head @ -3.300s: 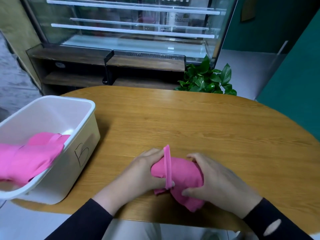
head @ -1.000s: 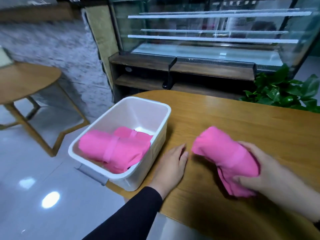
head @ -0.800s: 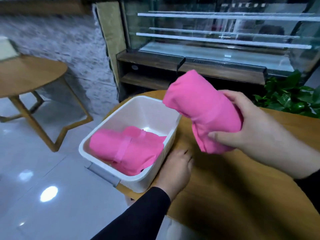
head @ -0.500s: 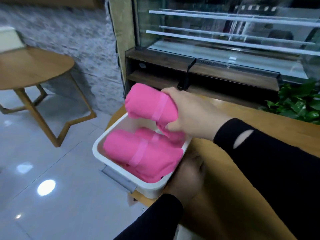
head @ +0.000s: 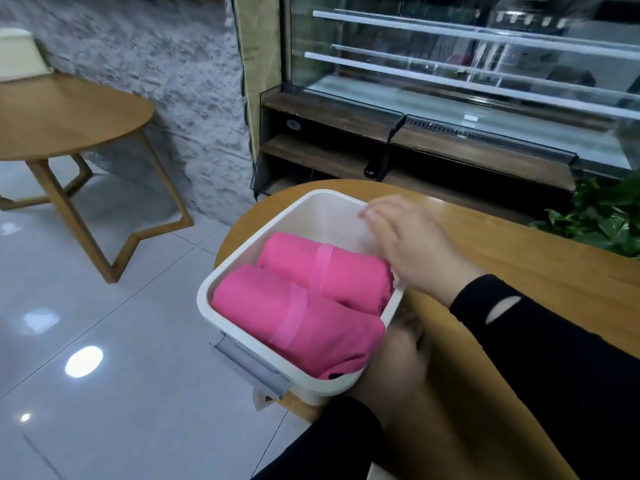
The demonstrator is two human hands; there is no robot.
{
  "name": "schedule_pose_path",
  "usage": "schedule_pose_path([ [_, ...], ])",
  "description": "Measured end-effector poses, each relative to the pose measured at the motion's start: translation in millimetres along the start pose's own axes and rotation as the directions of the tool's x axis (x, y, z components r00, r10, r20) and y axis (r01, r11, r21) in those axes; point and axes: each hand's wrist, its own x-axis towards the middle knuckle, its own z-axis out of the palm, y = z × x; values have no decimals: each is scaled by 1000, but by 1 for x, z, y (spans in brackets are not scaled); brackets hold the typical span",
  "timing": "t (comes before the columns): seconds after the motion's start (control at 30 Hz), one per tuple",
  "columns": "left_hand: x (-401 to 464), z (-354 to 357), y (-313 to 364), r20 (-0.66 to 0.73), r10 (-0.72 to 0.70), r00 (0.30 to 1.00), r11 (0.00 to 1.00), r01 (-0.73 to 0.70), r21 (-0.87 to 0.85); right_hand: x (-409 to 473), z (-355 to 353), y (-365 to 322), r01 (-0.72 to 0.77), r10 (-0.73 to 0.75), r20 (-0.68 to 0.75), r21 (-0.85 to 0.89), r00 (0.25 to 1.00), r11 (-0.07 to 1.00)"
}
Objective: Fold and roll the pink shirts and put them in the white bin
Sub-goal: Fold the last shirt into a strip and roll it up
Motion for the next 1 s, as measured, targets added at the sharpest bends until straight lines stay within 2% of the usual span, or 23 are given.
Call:
schedule_pose_path([
  [0.03,0,-2,3,26,32,999,999,-32,18,2,2,12,-85,85,-105,1,991,996],
  [0.07,0,-2,4,16,31,999,999,-31,21,3,3,22,-206,209,-137,33,968,978],
  [0.13,-1,0,5,35,16,999,1000,-17,8,2,4,40,-442,447,2,157,894,883],
  [0.2,-1,3,1,29,20,999,1000,-20,3,2,5,50,-571,545,172,274,821,774],
  [0.23,-3,1,2,22,40,999,999,-40,1,2,6,53,-593,554,211,308,805,744],
  [0.37,-6,-3,5,37,92,995,996,-92,-13,-5,3,53,-570,580,102,385,808,726],
  [0.47,-12,-7,6,59,223,973,975,-223,-17,-27,-8,56,-570,632,33,471,774,673],
  [0.63,-29,-17,18,169,455,874,887,-461,-2,-98,-35,75,-599,774,24,648,633,470],
  [0.7,-39,-21,27,109,539,835,841,-540,-24,-131,-44,89,-586,817,5,699,577,410],
  [0.8,-46,-31,55,-106,676,729,732,-681,-17,-178,-63,108,-559,879,-23,764,476,322],
  [0.9,-45,-45,109,-299,714,633,669,-743,26,-231,-92,126,-503,923,-85,818,376,280],
  [0.97,-41,-46,148,-374,688,622,687,-724,59,-263,-113,131,-489,939,-142,823,313,288],
  [1.0,-37,-45,160,-366,653,663,735,-671,94,-276,-118,134,-495,946,-159,821,282,285],
])
